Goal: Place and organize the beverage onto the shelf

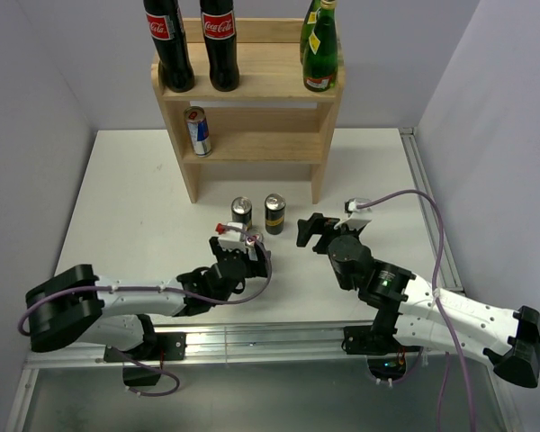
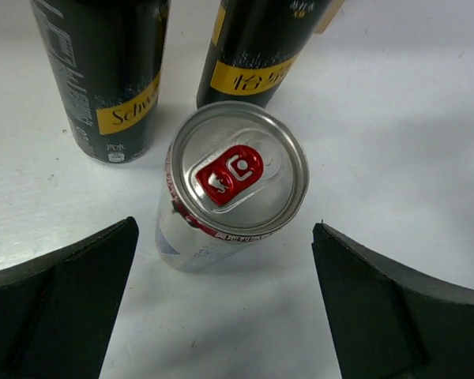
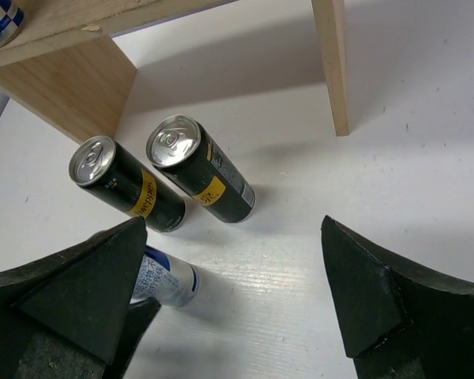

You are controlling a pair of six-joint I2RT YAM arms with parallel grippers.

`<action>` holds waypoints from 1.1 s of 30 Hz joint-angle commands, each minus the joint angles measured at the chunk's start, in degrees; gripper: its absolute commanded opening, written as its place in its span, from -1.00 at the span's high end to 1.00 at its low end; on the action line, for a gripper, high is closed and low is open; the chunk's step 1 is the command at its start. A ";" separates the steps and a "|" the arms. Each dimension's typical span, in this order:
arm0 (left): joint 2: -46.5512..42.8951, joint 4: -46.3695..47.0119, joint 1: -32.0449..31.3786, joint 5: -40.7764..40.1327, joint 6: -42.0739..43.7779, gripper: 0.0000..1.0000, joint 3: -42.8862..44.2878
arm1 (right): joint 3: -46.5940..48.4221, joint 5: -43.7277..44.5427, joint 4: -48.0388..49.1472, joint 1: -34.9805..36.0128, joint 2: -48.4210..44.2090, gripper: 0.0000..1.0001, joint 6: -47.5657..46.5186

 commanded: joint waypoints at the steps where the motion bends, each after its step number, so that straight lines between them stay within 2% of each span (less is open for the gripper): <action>1: 4.32 7.86 -0.37 0.06 -0.62 -0.99 1.49 | -0.45 2.14 0.36 0.28 -1.42 -0.96 1.17; 5: 9.95 11.29 -0.37 -1.52 0.25 -0.97 1.84 | -0.81 2.23 0.19 0.28 -2.13 -0.96 1.17; 10: 16.10 14.63 -0.37 -3.19 1.22 -0.77 2.72 | -1.07 2.49 -0.08 0.19 -2.83 -0.95 1.17; 13: 18.22 16.03 -0.37 -4.33 1.48 -0.46 2.90 | -1.25 2.23 0.19 0.28 -3.18 -0.96 1.09; 14: 19.00 16.13 -0.37 -5.12 1.75 -0.21 3.07 | -1.33 2.23 0.19 0.19 -3.18 -0.96 1.17; 15: 19.27 15.96 -0.37 -5.48 1.75 -0.05 3.16 | -1.33 2.23 0.10 0.19 -3.10 -0.95 1.17; 16: 19.71 15.78 -0.37 -6.09 1.92 0.32 3.42 | -1.25 2.23 0.18 0.27 -3.18 -0.96 1.17; 21: 17.35 12.45 -0.37 -7.67 2.27 0.83 4.13 | -1.25 2.23 0.19 0.19 -3.45 -0.95 0.91; 23: 14.20 5.90 -0.37 -8.55 2.71 0.97 6.14 | -0.98 2.32 -0.16 0.27 -3.45 -0.96 0.65; 26: 8.93 -3.42 -0.37 -10.48 4.81 0.99 10.62 | -0.89 2.49 0.01 0.19 -3.53 -0.95 0.30; 33: -1.29 -15.58 0.95 -11.10 11.06 0.99 22.13 | -0.81 2.06 0.89 0.28 -3.27 -0.96 -0.06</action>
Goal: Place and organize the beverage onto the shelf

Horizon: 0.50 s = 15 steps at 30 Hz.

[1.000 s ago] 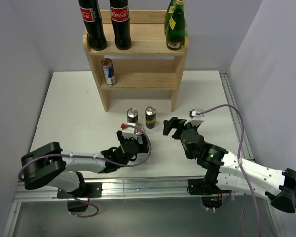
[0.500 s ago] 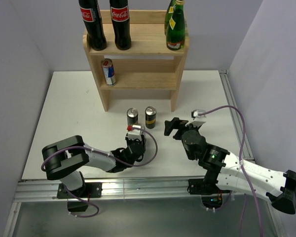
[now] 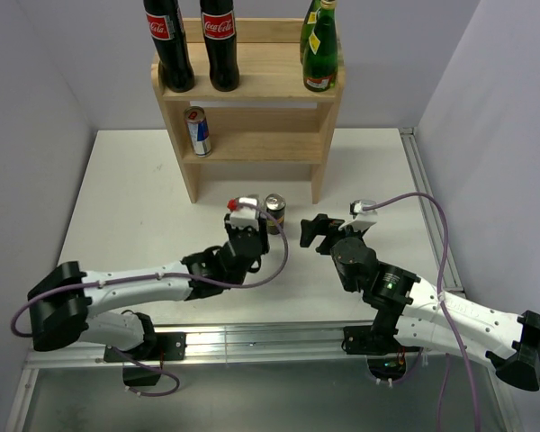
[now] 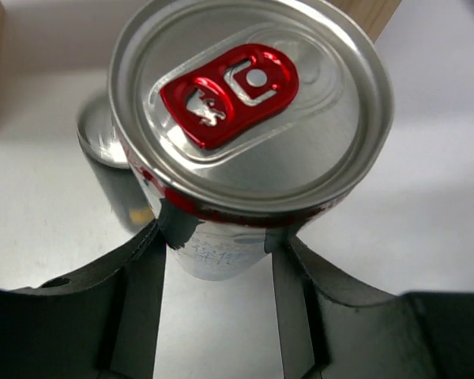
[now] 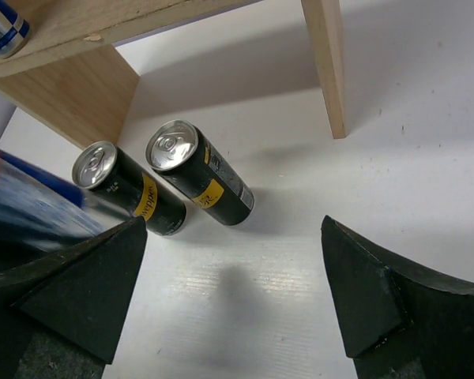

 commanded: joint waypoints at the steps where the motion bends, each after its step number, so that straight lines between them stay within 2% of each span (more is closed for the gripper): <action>1: -4.96 -4.14 2.04 -2.56 5.38 0.99 10.33 | 0.02 1.44 1.78 0.19 -0.50 -0.95 -0.34; 6: -3.48 -4.06 8.37 2.43 11.28 0.99 17.73 | 0.46 0.91 2.84 0.19 0.21 -0.95 -0.60; 7: -3.12 -3.63 11.34 3.32 11.71 0.99 19.57 | 0.55 0.91 2.84 0.19 0.29 -0.96 -0.60; 10: -0.40 -2.04 16.53 7.28 13.30 0.99 23.52 | 0.81 1.09 2.75 0.27 0.12 -0.95 -1.04; 15: 6.71 -0.02 21.56 10.62 16.20 0.99 29.33 | 0.55 1.79 2.05 0.19 -0.76 -0.96 -1.22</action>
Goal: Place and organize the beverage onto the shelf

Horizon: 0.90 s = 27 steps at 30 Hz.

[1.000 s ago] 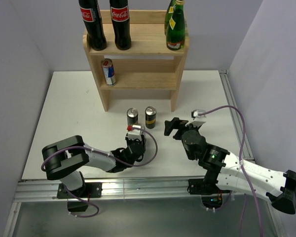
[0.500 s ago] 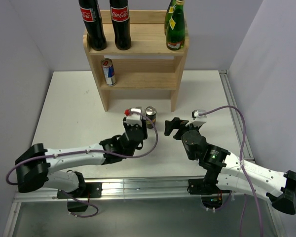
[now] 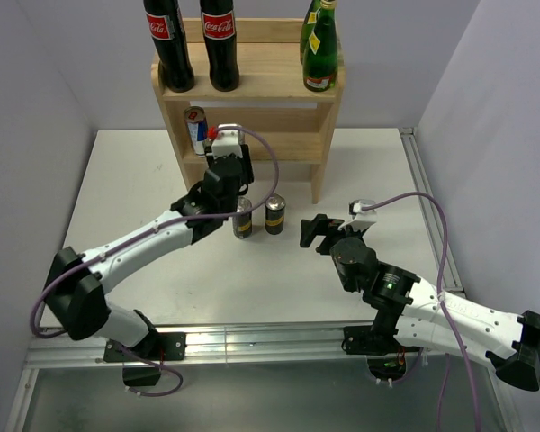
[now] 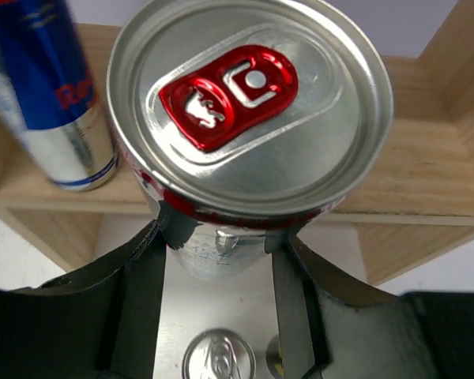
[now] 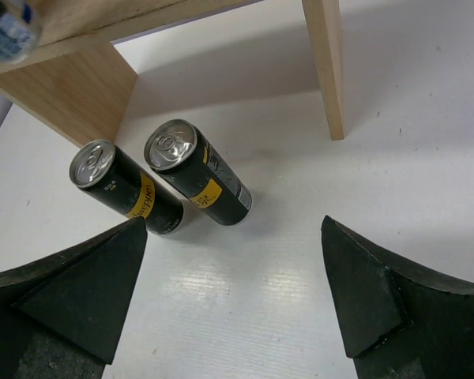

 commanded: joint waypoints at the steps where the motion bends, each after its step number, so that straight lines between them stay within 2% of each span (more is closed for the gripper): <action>1: 3.59 4.83 3.04 5.36 3.83 0.99 6.47 | 0.55 1.90 1.79 0.19 -1.13 -0.96 -0.13; 8: 10.45 5.80 7.01 6.33 5.32 0.99 11.50 | 0.55 2.78 0.47 0.19 -1.92 -0.95 0.05; 23: 12.04 7.39 11.58 7.30 4.27 0.99 11.76 | 0.55 3.05 -1.03 0.27 -2.10 -0.95 0.49; 27: 11.87 7.82 11.76 7.12 4.18 0.74 10.98 | 0.73 2.96 -0.94 0.19 -1.75 -0.96 0.58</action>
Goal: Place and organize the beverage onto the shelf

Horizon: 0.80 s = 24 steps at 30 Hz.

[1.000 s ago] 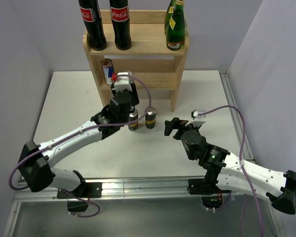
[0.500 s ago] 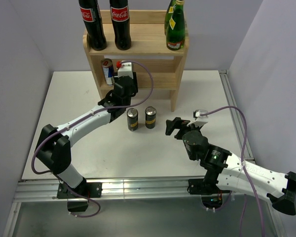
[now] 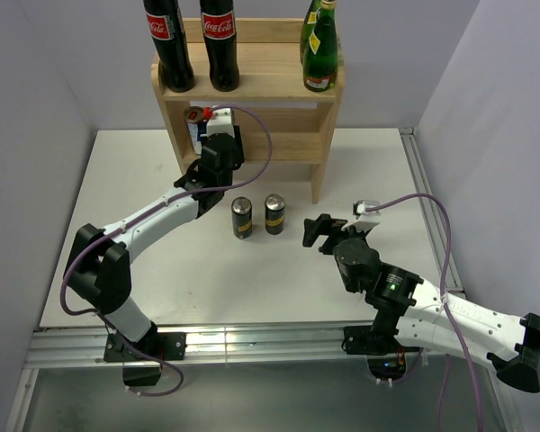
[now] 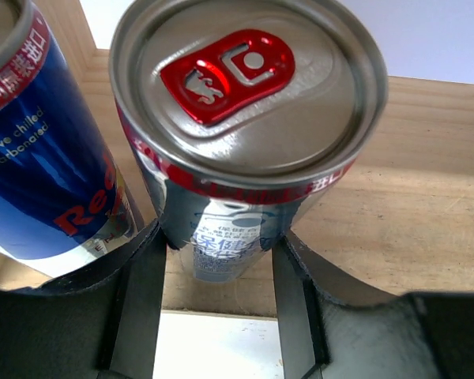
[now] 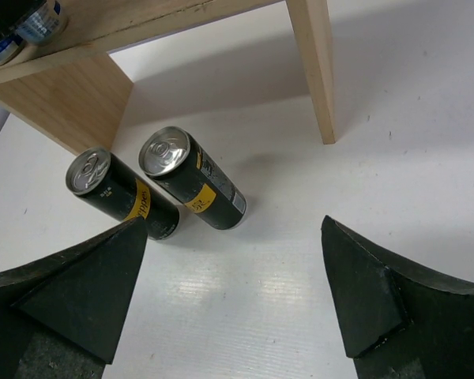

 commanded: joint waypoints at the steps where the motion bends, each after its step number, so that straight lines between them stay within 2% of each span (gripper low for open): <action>1: -1.07 5.68 0.35 0.13 0.51 0.65 2.16 | 0.81 1.47 0.13 0.27 -0.04 -0.96 0.58; 2: -1.25 5.86 0.35 0.22 0.60 0.39 1.81 | 0.81 1.56 0.05 0.19 0.05 -0.96 0.58; 6: -1.87 5.77 0.35 0.13 0.51 -0.11 0.93 | 0.90 1.47 0.13 0.27 0.13 -0.95 0.58; 7: -2.13 5.86 0.26 0.22 0.51 -0.36 0.76 | 0.90 1.47 0.13 0.19 0.13 -0.95 0.58; 11: -2.74 5.95 0.26 0.04 0.07 -0.66 -0.12 | 0.82 1.38 0.22 0.19 0.22 -0.95 0.75; 13: -3.27 6.12 0.35 -0.13 -0.02 -0.72 -0.83 | 0.81 1.30 0.31 0.27 0.22 -0.96 0.84; 24: -6.52 5.33 -0.53 0.04 -1.69 -0.72 -4.51 | 0.90 1.12 0.92 0.19 0.92 -0.96 0.84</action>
